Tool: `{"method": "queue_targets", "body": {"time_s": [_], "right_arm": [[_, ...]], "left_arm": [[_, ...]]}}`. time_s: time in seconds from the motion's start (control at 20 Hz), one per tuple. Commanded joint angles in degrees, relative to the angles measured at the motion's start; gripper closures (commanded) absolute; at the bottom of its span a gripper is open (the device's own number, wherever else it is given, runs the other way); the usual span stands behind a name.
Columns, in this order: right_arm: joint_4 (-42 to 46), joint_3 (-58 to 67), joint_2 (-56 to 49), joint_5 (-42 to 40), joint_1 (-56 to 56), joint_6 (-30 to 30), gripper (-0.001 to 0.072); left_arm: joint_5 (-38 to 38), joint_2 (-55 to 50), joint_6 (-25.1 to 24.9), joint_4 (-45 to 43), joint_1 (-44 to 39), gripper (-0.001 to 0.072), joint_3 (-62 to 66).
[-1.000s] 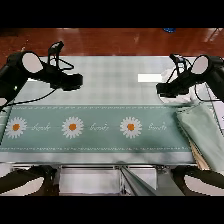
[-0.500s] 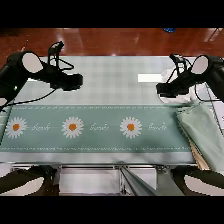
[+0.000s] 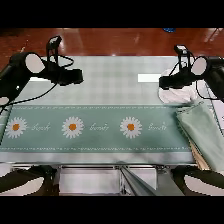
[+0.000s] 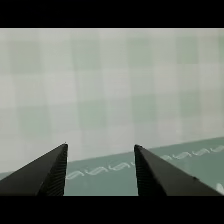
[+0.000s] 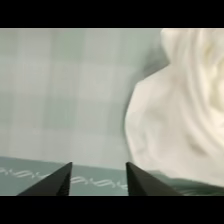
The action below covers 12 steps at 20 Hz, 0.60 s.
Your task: Fold the shirts.
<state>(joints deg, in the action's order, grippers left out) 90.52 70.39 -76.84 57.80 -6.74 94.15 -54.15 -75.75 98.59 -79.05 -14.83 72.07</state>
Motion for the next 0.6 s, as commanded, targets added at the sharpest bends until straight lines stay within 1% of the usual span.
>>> {"method": "queue_targets", "body": {"time_s": [0.0,0.05,0.1,0.15,0.25,0.3,0.45,0.55], "right_arm": [[18.9,0.6,0.0,-8.5,0.0,6.2,0.0296],[24.2,0.7,0.0,-10.5,0.3,10.8,0.0296],[28.0,0.7,-0.1,-13.0,1.3,14.7,0.0297],[29.4,0.7,-0.5,-15.6,2.8,17.6,0.0298],[28.8,0.7,-2.5,-18.7,7.3,22.8,0.0299],[26.9,0.7,-4.0,-19.6,9.8,23.8,0.0299],[17.9,0.7,-9.1,-20.6,15.8,23.5,0.0299],[11.7,0.7,-12.8,-20.8,18.1,20.1,0.0299]], "left_arm": [[3.4,-0.1,-0.4,-15.0,0.5,0.0197,0.0],[2.1,-0.2,-0.4,-17.8,1.1,0.0197,0.0],[1.1,-0.3,-0.4,-18.5,2.1,0.0198,0.0],[0.8,-0.5,-0.4,-18.5,3.2,0.0198,-0.2],[1.9,-0.6,-0.4,-18.5,4.7,0.0198,-1.4],[2.9,-0.6,-0.4,-18.5,5.3,0.0198,-2.3],[7.3,-0.6,-0.4,-18.4,5.6,0.0198,-5.1],[10.8,-0.6,-0.4,-15.5,5.4,0.0198,-6.6]]}}
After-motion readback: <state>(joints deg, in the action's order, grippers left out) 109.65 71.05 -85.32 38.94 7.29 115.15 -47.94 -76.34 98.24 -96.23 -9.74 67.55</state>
